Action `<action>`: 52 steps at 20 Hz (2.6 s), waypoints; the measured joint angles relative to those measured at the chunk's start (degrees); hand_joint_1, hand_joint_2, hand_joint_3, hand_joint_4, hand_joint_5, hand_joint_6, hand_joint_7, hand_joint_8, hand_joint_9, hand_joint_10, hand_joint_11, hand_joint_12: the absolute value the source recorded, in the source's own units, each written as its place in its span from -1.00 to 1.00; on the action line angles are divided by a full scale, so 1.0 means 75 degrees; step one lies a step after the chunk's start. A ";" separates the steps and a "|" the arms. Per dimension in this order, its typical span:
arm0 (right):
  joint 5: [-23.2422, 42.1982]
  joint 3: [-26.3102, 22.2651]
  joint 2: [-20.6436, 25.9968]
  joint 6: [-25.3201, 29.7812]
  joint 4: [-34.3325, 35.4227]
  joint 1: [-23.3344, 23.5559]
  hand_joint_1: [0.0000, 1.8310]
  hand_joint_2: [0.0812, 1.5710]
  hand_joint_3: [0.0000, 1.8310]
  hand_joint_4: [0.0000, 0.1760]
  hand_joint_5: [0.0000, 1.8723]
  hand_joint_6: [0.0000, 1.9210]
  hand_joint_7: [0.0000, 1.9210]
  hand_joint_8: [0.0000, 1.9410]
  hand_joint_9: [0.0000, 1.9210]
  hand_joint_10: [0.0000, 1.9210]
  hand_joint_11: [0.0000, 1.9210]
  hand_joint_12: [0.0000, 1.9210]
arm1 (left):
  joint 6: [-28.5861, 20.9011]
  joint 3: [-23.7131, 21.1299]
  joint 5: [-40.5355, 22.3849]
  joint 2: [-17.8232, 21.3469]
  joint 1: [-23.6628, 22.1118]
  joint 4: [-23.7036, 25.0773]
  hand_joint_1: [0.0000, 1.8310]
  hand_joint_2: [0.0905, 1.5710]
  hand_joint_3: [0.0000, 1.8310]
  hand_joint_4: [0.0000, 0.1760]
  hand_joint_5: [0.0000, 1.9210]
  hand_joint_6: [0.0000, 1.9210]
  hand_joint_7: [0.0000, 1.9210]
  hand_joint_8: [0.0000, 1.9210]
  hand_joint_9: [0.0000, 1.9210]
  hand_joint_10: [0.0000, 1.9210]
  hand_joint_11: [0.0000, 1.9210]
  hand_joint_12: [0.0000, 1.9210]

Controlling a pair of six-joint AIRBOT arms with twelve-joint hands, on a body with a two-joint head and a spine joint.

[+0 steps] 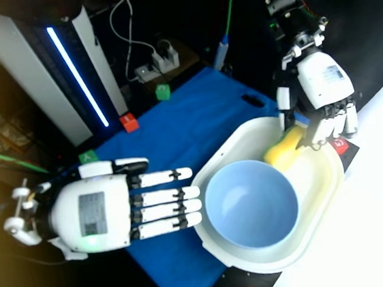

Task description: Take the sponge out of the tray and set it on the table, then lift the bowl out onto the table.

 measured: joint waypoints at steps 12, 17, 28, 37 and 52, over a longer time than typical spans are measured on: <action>-0.0009 -0.0070 0.0015 0.0055 0.0195 -0.0117 -0.73 0.75 -1.00 0.32 -0.43 -1.00 -0.60 -1.00 -0.64 -1.00 -0.91 -0.36 | -0.0003 -0.2675 -0.3130 0.2314 0.0303 -0.0146 0.43 0.30 -1.00 -1.00 0.15 -0.45 0.23 -0.13 0.22 0.01 -0.03 0.47; -0.0003 -0.0076 0.0067 0.0052 0.0245 -0.0117 -0.67 0.74 -1.00 0.31 -0.42 -1.00 -0.59 -1.00 -0.66 -1.00 -0.99 -0.32 | -0.0723 -0.3835 -0.4211 0.3325 0.1099 0.0854 0.40 0.29 -1.00 -1.00 0.19 -0.48 0.21 -0.09 0.15 -0.35 -0.22 0.36; 0.0009 -0.0099 0.0073 0.0055 0.0326 -0.0189 -0.72 0.74 -1.00 0.58 -0.43 -1.00 -0.56 -1.00 -0.64 -1.00 -0.90 -0.58 | -0.1387 -0.4523 -0.4721 0.3474 0.3080 0.0726 0.38 0.34 -1.00 -1.00 0.00 -0.12 0.20 -0.10 0.09 -0.41 -0.27 0.24; -0.0012 -0.0099 0.0073 0.0055 0.0329 -0.0192 -0.59 0.79 -1.00 0.20 -0.43 -1.00 -0.56 -1.00 -0.64 -1.00 -0.96 -0.44 | -0.1399 -0.4109 -0.4316 0.3089 0.3305 0.0338 0.10 0.27 -1.00 -1.00 -0.06 -0.87 -0.04 -0.99 -0.16 -1.00 -0.60 0.10; 0.0108 -0.0157 0.0061 0.0058 0.0373 -0.0283 -0.30 0.57 -1.00 -0.16 -0.51 -1.00 -0.73 -1.00 -0.80 -0.99 -1.00 -0.55 | -0.0189 -0.4208 -0.5045 0.3427 0.3488 -0.1585 -0.29 0.10 -1.00 0.85 -0.94 -1.00 -0.99 -1.00 -1.00 -1.00 -1.00 -1.00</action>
